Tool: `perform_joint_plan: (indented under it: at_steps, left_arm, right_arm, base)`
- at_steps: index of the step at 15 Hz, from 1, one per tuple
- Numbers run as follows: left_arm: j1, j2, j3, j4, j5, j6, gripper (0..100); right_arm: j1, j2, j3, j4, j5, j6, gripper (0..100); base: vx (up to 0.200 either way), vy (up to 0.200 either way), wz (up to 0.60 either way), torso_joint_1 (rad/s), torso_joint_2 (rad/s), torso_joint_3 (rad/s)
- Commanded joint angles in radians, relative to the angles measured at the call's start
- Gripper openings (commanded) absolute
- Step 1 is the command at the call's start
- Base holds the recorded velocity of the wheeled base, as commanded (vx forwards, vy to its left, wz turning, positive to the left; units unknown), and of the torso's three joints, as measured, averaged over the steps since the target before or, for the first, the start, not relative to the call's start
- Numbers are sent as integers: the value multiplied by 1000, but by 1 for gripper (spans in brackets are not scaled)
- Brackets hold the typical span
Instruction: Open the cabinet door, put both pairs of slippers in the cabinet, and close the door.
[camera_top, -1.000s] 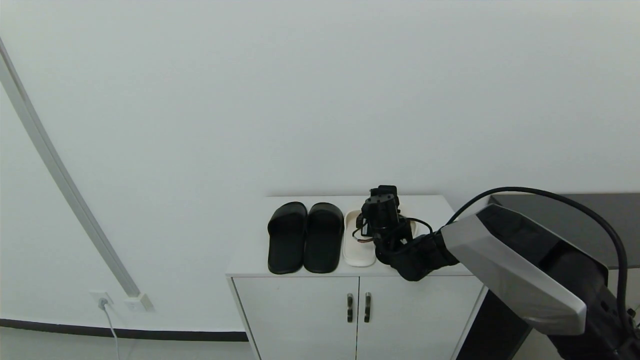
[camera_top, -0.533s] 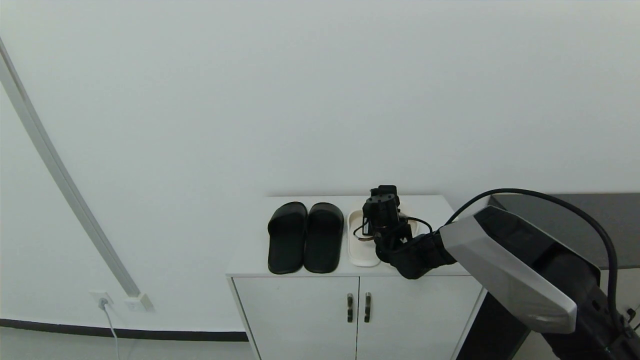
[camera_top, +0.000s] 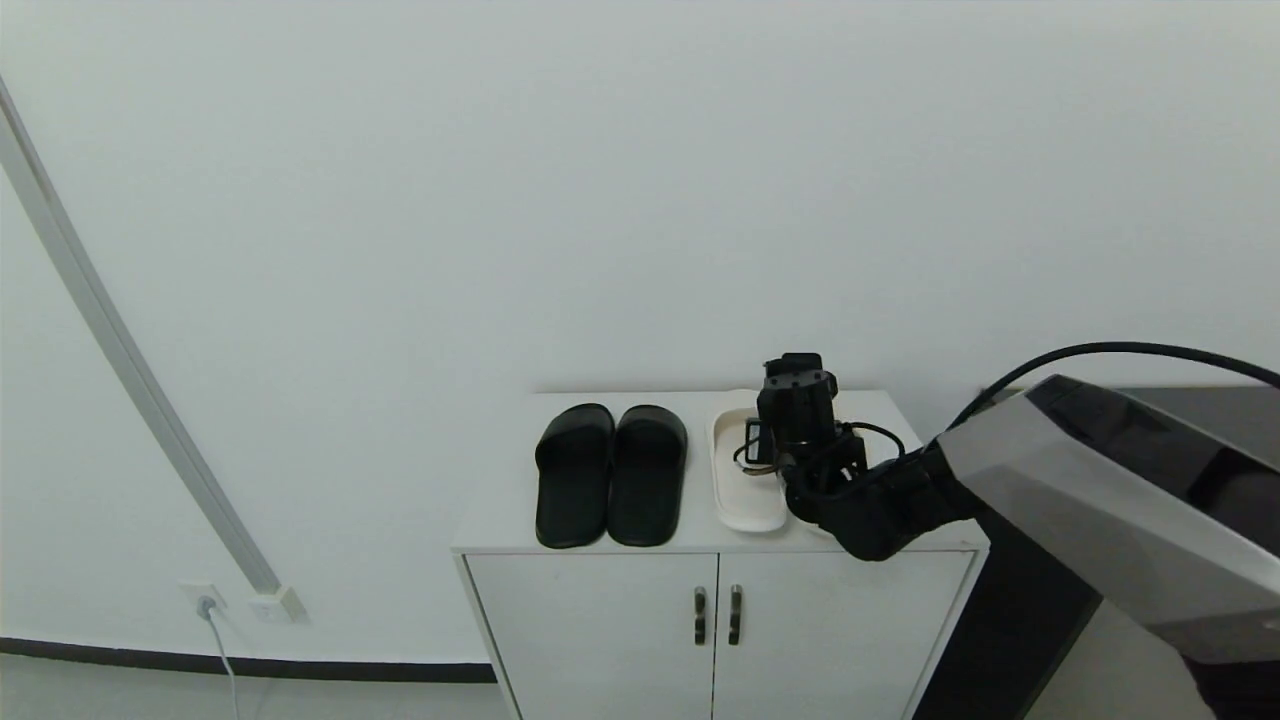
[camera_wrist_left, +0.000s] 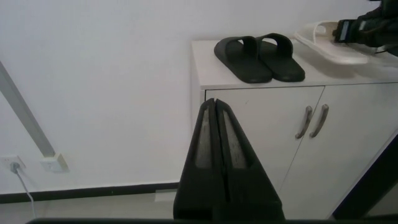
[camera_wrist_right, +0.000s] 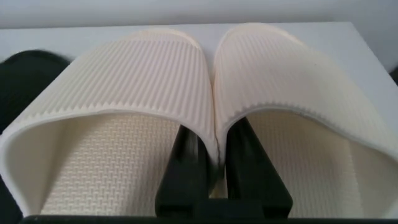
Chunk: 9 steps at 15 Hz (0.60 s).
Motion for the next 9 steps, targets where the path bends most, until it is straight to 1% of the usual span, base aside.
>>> perform_joint_plan:
  at_steps: [1,2,4,5,8,9]
  left_arm:
    - [0,1,0,0,0,0,0]
    - [0,1,0,0,0,0,0]
    - [0,1,0,0,0,0,0]
    - [0,1,0,0,0,1,0]
    - [0,1,0,0,0,1,0]
    - [0,1,0,0,0,0,0]
  right_arm:
    - [33,-211,221,-97,77,-36,0]
    - [50,-300,374,-158,173,-67,0]
    - [67,-418,566,-229,319,-78,0]
    - [67,-478,654,-252,408,-88,0]
    - [67,-621,844,-307,637,-122,0]
    - [67,-664,891,-304,702,-141,0]
  base:
    - [0,0,0,0,0,0]
    - [0,0,0,0,0,0]
    - [0,0,0,0,0,0]
    - [0,0,0,0,0,0]
    - [0,0,0,0,0,0]
    - [0,0,0,0,0,0]
